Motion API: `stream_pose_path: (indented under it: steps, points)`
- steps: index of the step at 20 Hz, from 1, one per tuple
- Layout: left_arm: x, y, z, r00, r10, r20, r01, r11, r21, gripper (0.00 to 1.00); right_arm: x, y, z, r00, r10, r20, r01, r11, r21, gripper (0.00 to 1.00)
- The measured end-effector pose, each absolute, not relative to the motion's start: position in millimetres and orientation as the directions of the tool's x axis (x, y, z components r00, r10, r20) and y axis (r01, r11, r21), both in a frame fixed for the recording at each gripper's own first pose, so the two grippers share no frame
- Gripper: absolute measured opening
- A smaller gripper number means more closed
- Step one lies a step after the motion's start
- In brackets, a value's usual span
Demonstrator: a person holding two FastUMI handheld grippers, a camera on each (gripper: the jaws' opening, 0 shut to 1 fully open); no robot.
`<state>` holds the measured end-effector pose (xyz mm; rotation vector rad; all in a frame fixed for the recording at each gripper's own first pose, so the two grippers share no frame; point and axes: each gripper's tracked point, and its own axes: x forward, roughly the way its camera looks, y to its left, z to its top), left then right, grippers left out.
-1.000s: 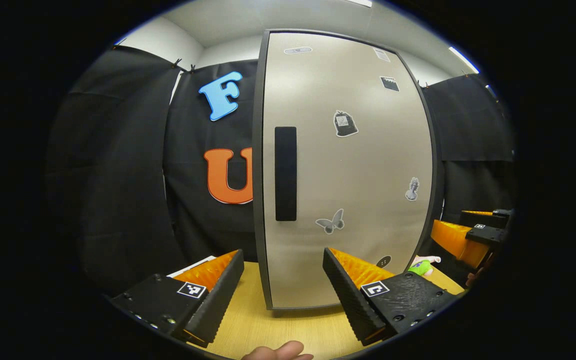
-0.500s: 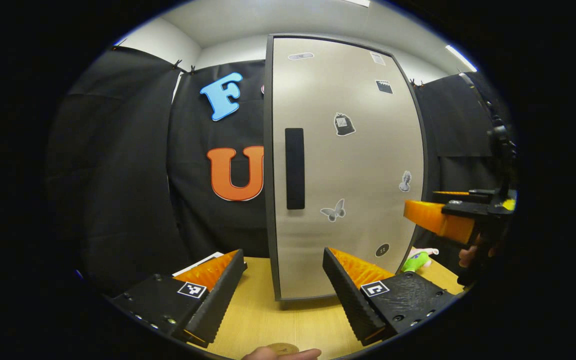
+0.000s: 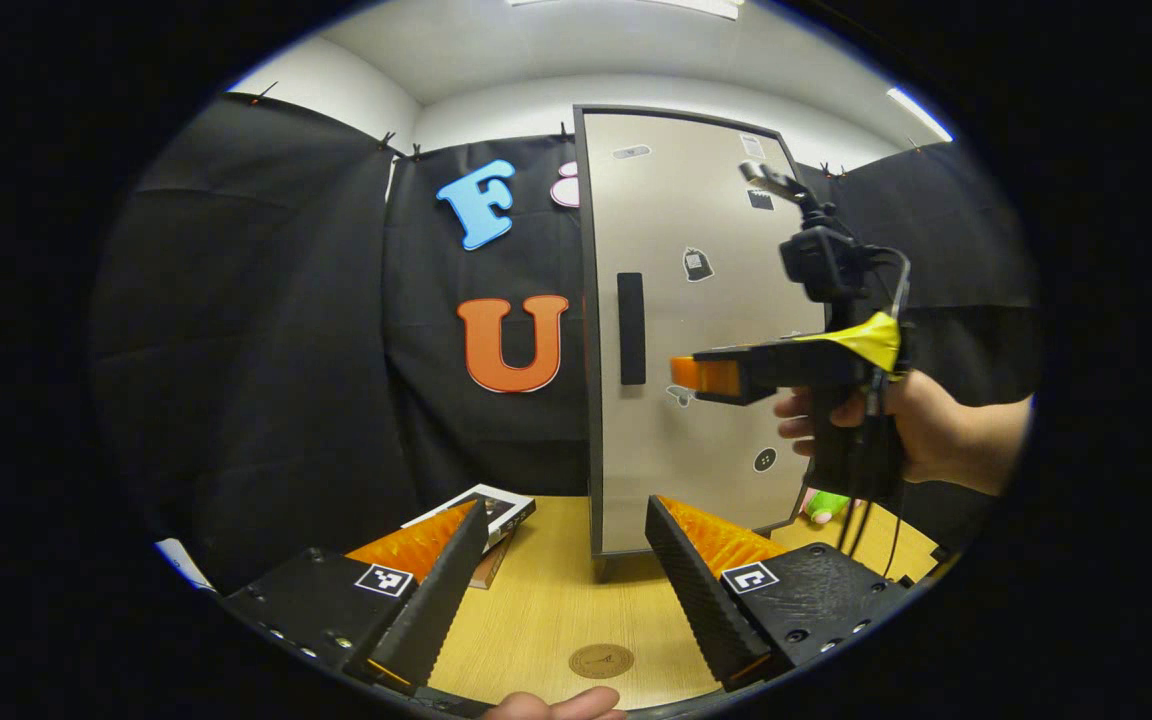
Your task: Open the cabinet door with the right hand, grasp the bottle in the cabinet with the left hand and place it on the coaster, then close the cabinet door with the right hand.
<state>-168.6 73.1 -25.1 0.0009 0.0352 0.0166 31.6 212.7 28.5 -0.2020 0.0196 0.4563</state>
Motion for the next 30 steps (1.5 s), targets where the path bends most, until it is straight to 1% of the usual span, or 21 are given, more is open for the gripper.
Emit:
stream_pose_path:
  steps: [3, 7, 9, 10, 11, 14, 15, 16, 20, 22, 27, 30]
  points:
    - [-183.9, 65.8, -20.2, 1.0, -0.007, -0.018, 0.006, 1.0, -0.017, 0.96, 42.9, 249.3, 29.4, 0.884, 0.461, -0.072, -0.466, 0.862, -0.201, 1.0]
    - [-187.3, 54.1, -21.1, 0.999, -0.047, -0.013, 0.047, 0.999, 0.015, 0.96, 53.3, 269.1, 37.6, 0.895, 0.444, -0.046, -0.442, 0.867, -0.231, 1.0]
    - [-187.9, 53.6, -25.0, 0.999, -0.043, -0.019, 0.044, 0.999, 0.024, 0.96, 60.4, 272.7, 41.7, 0.904, 0.426, -0.026, -0.418, 0.869, -0.264, 0.99]
    - [-186.8, 52.1, -26.7, 0.999, -0.046, -0.021, 0.047, 0.999, 0.023, 0.97, 63.0, 274.1, 41.2, 0.907, 0.42, -0.032, -0.411, 0.866, -0.284, 0.95]
    - [-188.5, 50.6, -26.8, 0.998, -0.05, -0.022, 0.051, 0.999, 0.021, 0.96, 64.3, 277.0, 39.7, 0.905, 0.423, -0.037, -0.414, 0.861, -0.294, 0.88]
    - [-189.7, 50.2, -31.7, 0.998, -0.051, -0.037, 0.051, 0.999, 0.017, 0.96, 68.7, 280.8, 35.2, 0.902, 0.427, -0.068, -0.429, 0.867, -0.253, 0.38]
    - [-188.8, 50.6, -31.0, 0.998, -0.051, -0.037, 0.051, 0.999, 0.014, 0.96, 68.9, 280.9, 36.0, 0.898, 0.433, -0.075, -0.438, 0.867, -0.237, 0.36]
    - [-187.9, 51.4, -30.6, 0.998, -0.047, -0.037, 0.048, 0.999, 0.012, 0.97, 68.6, 280.7, 36.7, 0.895, 0.438, -0.08, -0.444, 0.864, -0.238, 0.31]
    - [-185.4, 58.4, -37.0, 0.998, -0.035, -0.052, 0.036, 0.999, 0.008, 0.96, 62.1, 279.0, 37.1, 0.889, 0.449, -0.087, -0.457, 0.86, -0.228, 0.24]
    - [-187.1, 62.9, -39.7, 0.998, -0.027, -0.061, 0.027, 1.0, 0.005, 0.97, 53.9, 277.2, 36.0, 0.882, 0.462, -0.086, -0.47, 0.856, -0.217, 0.22]
    - [-190.5, 70.5, -48.3, 0.996, -0.009, -0.085, 0.008, 1.0, -0.016, 0.97, 18.7, 265.6, 29.7, 0.855, 0.513, -0.084, -0.519, 0.833, -0.193, 0.23]
    - [-188.4, 69.9, -50.0, 0.996, -0.016, -0.092, 0.014, 0.999, -0.028, 0.96, -6.0, 254.2, 27.3, 0.833, 0.548, -0.082, -0.553, 0.814, -0.176, 0.23]
